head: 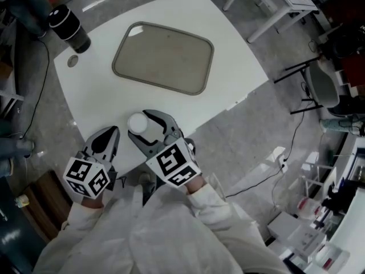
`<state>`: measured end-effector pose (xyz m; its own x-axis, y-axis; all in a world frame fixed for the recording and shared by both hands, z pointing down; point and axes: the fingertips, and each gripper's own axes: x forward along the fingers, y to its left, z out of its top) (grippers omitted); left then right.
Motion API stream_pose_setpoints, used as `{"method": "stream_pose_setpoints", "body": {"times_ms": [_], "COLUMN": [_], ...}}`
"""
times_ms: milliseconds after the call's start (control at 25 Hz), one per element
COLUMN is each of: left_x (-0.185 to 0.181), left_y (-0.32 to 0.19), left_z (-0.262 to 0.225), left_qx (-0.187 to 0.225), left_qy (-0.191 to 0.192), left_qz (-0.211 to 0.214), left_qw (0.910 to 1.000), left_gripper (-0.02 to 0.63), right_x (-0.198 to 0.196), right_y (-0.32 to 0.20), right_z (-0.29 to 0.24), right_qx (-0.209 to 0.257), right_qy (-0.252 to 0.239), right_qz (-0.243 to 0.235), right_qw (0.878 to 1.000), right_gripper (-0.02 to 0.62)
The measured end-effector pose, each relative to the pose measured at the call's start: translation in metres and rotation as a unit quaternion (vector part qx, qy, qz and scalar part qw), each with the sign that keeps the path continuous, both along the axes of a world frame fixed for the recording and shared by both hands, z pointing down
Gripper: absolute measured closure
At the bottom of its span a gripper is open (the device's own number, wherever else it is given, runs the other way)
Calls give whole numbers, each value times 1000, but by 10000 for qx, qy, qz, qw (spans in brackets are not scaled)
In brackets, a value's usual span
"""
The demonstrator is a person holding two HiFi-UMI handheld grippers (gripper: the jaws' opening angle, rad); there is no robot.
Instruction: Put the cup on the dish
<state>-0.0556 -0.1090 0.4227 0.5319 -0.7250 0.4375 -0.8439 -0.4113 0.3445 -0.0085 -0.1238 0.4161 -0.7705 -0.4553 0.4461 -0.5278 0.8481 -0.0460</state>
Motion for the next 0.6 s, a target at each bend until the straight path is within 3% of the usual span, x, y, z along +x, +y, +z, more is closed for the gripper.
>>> {"method": "stream_pose_setpoints", "body": {"times_ms": [280,600], "left_x": [32,62], "left_y": [-37,-62], "left_z": [-19,-24], "left_qx": [260,412], "left_qy": [-36,54], "left_qz": [207,204], "left_qw": [9994,9989], "left_gripper": [598,598], "right_x": [35,50], "right_y": [-33,-43], "right_z": [-21,-21], "right_qx": [124,51], "right_qy": [-142,-217], "right_qz": [234,82], "right_qw": [9995,9997], "right_gripper": [336,336]}}
